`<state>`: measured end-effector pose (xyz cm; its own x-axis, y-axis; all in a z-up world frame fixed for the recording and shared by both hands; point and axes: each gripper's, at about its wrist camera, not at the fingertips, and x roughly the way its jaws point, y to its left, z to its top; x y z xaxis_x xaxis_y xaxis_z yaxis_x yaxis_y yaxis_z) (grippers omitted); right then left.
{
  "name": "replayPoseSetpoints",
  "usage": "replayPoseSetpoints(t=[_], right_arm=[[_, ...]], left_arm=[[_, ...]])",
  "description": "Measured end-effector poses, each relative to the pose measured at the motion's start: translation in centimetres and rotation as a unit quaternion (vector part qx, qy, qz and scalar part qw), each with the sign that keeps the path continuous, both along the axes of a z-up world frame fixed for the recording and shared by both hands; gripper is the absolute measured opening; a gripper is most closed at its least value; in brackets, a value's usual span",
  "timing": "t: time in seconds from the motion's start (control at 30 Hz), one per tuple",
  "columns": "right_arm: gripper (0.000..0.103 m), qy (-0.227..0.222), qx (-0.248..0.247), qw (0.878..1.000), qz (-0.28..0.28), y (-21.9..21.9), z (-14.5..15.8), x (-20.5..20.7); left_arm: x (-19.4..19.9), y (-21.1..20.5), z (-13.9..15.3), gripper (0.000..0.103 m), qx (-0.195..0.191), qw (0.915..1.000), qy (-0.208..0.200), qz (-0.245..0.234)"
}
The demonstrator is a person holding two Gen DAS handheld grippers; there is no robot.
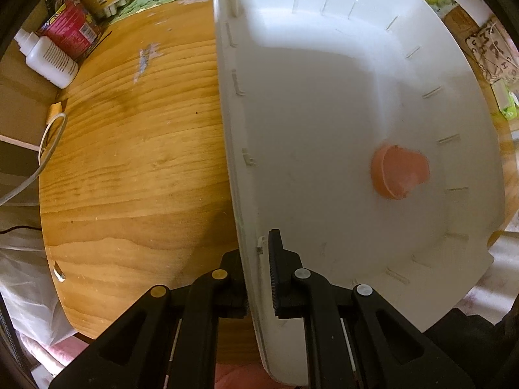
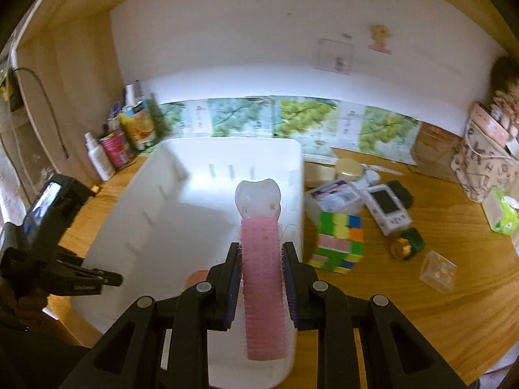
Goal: Organize rigid objects
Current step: 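Lower the pink hair roller into the white bin and release it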
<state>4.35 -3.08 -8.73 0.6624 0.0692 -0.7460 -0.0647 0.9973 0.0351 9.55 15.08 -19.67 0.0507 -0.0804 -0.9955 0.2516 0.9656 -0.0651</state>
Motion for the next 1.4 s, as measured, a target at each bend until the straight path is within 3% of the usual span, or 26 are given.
replayPoseSetpoints(t=[0.4,0.47,0.53,0.7,1.03,1.4], right_arm=[[0.026,0.012,-0.005,0.999,0.045,3.3,-0.6,0.1],[0.033,0.013,-0.004,0.999,0.045,3.3,-0.6,0.1],[0.048,0.011,-0.004,0.999,0.046,3.3,-0.5,0.1],[0.059,0.003,-0.002,0.999,0.041,2.8,-0.3,0.0],[0.080,-0.005,0.005,1.000,0.013,-0.3,-0.3,0.0],[0.083,0.024,0.022,0.999,-0.027,-7.8,-0.8,0.9]], left_arm=[[-1.3,0.0,0.1,0.010,-0.007,1.0000,0.000,-0.006],[-1.3,0.0,0.0,0.010,-0.007,1.0000,-0.001,-0.002],[-0.9,0.1,-0.2,0.010,-0.007,1.0000,0.000,0.001],[-0.8,0.2,-0.3,0.010,-0.005,1.0000,0.000,0.006],[-0.5,0.7,-0.6,0.010,0.003,0.9989,0.001,0.046],[0.2,1.9,-0.2,0.010,0.017,0.9912,0.005,0.131]])
